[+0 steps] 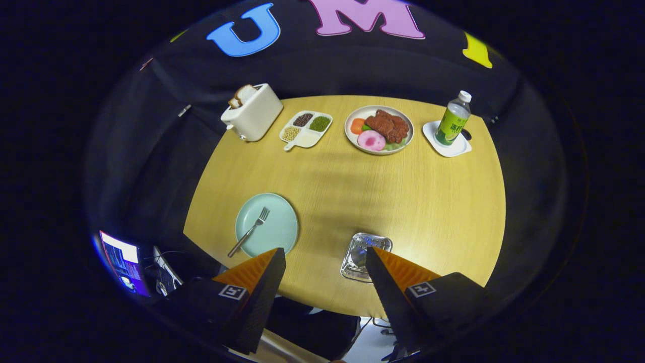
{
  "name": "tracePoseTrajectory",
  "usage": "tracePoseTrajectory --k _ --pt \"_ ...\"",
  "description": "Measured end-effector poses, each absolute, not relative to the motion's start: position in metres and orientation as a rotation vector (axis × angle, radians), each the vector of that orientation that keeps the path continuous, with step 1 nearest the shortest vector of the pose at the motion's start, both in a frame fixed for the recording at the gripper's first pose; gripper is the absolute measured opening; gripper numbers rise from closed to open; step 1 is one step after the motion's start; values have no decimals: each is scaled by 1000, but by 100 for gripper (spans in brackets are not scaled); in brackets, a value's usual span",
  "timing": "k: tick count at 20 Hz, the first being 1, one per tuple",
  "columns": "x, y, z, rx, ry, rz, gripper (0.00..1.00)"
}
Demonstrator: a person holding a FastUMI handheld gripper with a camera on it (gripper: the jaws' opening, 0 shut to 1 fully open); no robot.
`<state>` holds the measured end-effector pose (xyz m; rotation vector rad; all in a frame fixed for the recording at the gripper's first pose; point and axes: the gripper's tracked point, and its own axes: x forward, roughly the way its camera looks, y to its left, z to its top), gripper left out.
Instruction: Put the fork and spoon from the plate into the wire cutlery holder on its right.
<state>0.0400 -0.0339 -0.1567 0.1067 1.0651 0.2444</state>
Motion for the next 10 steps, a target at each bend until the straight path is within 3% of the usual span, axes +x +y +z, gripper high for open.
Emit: tracePoseTrajectory --k 5,10 --pt "26 6 -139 106 916 231 99" --pt "19 55 -167 149 908 206 99"
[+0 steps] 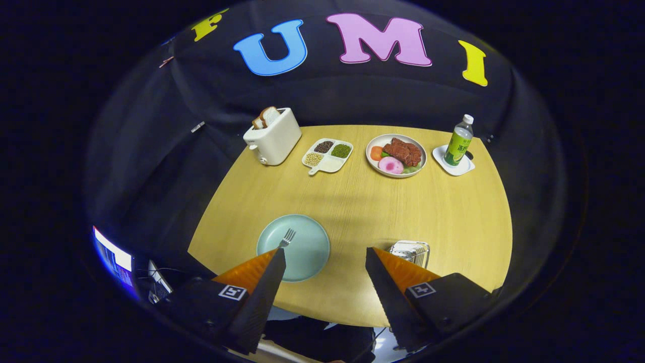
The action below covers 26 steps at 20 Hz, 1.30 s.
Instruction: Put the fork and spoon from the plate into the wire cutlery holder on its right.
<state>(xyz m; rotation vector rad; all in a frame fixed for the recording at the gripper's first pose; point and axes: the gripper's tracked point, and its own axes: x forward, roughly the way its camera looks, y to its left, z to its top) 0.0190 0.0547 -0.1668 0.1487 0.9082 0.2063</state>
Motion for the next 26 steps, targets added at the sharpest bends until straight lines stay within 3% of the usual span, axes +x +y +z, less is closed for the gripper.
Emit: tracePoseTrajectory --k 12,26 --pt "34 163 -276 256 1103 179 99" --pt "31 212 -380 196 1289 65 99"
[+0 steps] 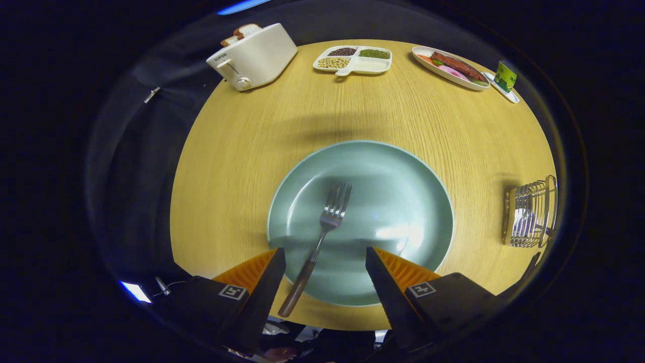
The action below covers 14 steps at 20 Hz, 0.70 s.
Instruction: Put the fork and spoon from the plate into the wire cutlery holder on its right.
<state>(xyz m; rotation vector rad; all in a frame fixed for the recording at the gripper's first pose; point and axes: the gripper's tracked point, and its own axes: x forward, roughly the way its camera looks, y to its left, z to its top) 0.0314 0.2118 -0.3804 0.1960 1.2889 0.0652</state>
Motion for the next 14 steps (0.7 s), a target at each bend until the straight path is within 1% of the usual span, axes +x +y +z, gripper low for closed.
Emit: tracePoseTrajectory --k 4,6,7,11,12,13,14 --pt "28 220 -393 182 1311 55 98" --pt "29 219 -396 175 1302 39 90" --pt "29 219 -398 173 1302 34 76" --pt "22 223 -405 155 1339 45 50" --pt "23 220 -404 144 1327 35 46" --pt "23 220 -406 144 1332 29 34" --pt "21 219 -406 141 1347 27 26"
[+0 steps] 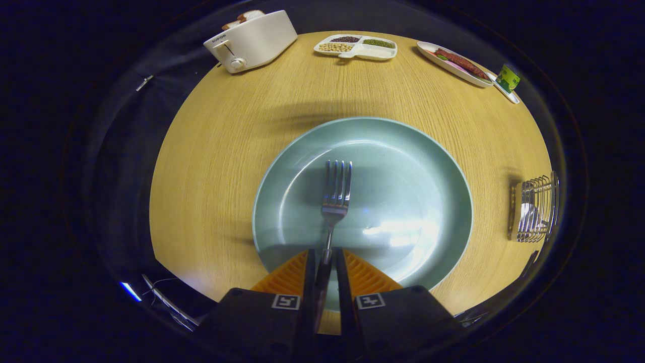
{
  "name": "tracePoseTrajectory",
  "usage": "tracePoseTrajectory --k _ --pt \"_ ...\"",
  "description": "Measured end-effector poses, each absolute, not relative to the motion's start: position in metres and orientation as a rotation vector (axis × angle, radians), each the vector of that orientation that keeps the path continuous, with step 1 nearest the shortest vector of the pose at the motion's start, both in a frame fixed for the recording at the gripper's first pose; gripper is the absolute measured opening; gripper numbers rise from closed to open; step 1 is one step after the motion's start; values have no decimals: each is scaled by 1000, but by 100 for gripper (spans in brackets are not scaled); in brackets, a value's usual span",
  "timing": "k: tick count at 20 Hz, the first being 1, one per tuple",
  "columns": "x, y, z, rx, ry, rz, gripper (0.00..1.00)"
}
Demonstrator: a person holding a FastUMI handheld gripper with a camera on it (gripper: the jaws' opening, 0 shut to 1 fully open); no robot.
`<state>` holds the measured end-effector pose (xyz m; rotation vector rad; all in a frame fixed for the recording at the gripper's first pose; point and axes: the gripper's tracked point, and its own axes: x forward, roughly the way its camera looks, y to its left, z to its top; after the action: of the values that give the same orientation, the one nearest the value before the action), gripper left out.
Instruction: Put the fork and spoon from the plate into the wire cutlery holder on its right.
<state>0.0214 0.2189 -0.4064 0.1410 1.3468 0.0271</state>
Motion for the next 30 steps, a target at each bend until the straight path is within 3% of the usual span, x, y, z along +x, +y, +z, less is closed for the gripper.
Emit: tracePoseTrajectory --k 1,4,5,8,19,30 --pt "22 222 -407 144 1348 41 17" --pt "16 221 -412 131 1374 88 17" --pt "14 226 -407 153 1376 117 11" --pt "8 234 -404 177 1383 214 8" --pt "26 193 -335 215 1292 290 8" --pt "23 74 -220 233 1263 307 8"
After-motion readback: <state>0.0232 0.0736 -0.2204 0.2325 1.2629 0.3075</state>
